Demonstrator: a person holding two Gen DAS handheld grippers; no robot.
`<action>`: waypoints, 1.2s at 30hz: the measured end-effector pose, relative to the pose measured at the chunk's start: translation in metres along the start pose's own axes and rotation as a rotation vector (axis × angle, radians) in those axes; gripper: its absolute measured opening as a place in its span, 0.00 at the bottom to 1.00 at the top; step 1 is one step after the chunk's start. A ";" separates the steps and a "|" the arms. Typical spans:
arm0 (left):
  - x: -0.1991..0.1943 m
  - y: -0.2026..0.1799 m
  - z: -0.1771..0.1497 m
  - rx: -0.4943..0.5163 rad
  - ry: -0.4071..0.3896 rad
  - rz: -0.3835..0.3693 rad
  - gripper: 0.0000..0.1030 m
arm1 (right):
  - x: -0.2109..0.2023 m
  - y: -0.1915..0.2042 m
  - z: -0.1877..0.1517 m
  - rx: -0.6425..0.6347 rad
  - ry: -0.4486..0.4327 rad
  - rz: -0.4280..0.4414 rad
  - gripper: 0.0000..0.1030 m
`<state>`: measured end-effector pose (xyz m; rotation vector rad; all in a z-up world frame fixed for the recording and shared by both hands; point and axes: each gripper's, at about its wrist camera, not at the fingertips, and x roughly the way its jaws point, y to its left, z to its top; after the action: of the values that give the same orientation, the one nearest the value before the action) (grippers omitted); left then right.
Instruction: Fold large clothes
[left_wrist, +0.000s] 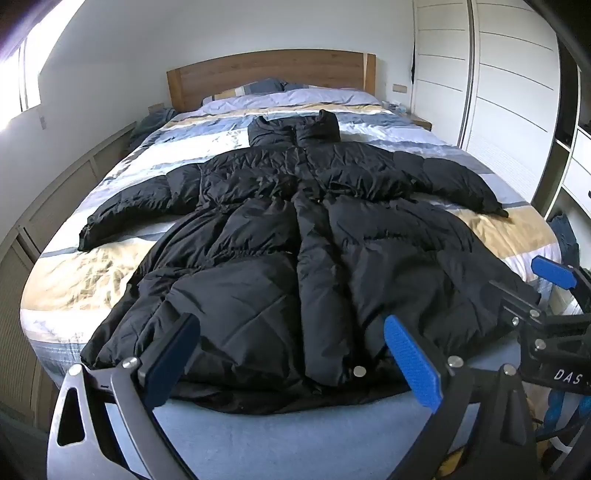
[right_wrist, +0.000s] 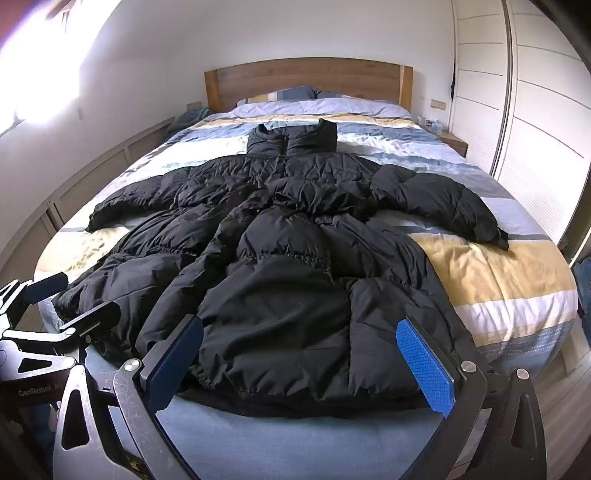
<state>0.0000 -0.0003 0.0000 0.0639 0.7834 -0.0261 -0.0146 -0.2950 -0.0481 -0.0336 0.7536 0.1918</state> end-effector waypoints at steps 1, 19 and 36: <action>0.000 0.000 0.000 0.000 -0.001 0.001 0.98 | 0.000 0.000 0.000 -0.003 -0.002 -0.003 1.00; 0.010 -0.008 -0.006 0.003 0.026 -0.035 0.98 | 0.004 -0.001 -0.001 -0.002 0.008 -0.001 1.00; 0.020 -0.008 -0.009 -0.003 0.060 -0.053 0.98 | 0.012 -0.003 -0.002 0.008 0.034 0.002 1.00</action>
<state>0.0076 -0.0075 -0.0207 0.0417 0.8451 -0.0735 -0.0067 -0.2960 -0.0574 -0.0284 0.7887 0.1906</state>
